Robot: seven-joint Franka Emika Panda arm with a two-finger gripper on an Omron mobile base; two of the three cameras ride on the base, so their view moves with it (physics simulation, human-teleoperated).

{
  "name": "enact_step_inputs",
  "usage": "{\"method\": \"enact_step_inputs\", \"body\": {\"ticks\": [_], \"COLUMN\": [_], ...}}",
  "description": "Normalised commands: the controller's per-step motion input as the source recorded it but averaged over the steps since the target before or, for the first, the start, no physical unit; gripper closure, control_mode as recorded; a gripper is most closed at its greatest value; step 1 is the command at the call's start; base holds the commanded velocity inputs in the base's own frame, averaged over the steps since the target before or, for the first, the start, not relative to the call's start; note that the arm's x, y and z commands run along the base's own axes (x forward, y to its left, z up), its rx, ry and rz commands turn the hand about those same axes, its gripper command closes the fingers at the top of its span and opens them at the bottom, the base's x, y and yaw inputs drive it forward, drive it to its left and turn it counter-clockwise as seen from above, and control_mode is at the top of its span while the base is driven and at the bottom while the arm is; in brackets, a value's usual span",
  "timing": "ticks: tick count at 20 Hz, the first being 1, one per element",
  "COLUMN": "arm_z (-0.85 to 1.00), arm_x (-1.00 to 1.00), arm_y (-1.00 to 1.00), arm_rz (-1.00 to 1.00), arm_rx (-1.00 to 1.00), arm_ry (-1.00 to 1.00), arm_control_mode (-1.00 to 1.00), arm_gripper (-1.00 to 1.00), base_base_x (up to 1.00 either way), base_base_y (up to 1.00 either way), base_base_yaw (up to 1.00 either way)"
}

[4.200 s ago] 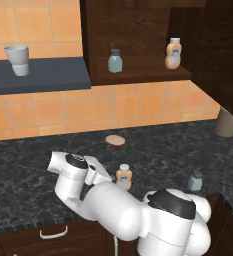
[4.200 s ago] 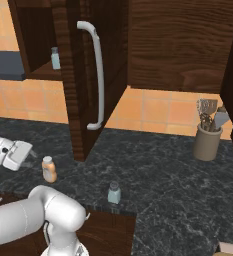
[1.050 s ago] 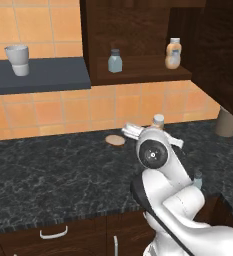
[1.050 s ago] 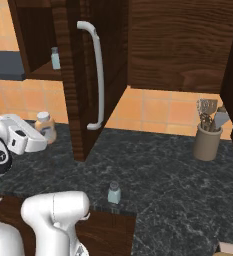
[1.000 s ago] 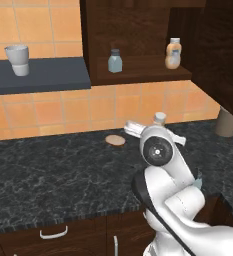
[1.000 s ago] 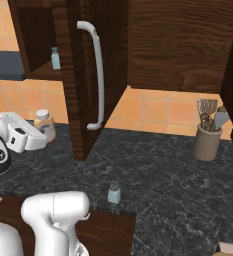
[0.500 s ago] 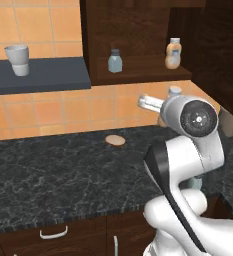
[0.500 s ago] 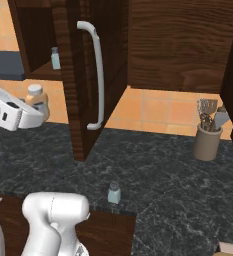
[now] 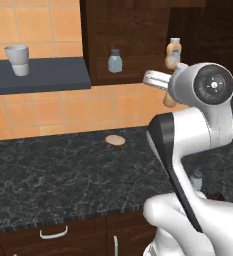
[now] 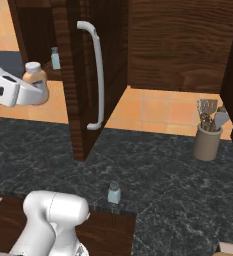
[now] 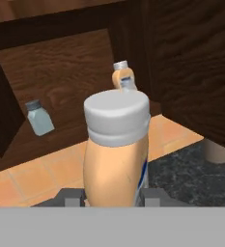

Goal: Put the shaker and condiment bottle from the counter next to their counterparts in the cabinet.

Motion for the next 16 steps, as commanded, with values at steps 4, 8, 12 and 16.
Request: {"method": "enact_step_inputs", "body": {"ticks": [4, 8, 12, 16], "arm_z": [0.36, 0.19, 0.18, 0.0], "arm_x": [0.28, 0.49, 0.29, 0.42], "arm_y": [-0.17, -0.22, -0.15, -0.14], "arm_rz": [0.0, 0.0, 0.0, 0.03], "arm_rx": [0.0, -0.01, -0.05, -0.04], "arm_ry": [0.0, 0.0, -0.03, -0.01], "arm_control_mode": [-1.0, -1.0, -1.0, -1.0], "arm_gripper": [1.0, 1.0, 1.0, 1.0], "base_base_x": [0.0, 0.0, 0.0, 0.0], "base_base_y": [0.0, 0.0, 0.0, 0.0], "base_base_yaw": [0.0, 0.0, 0.0, 0.0]}}
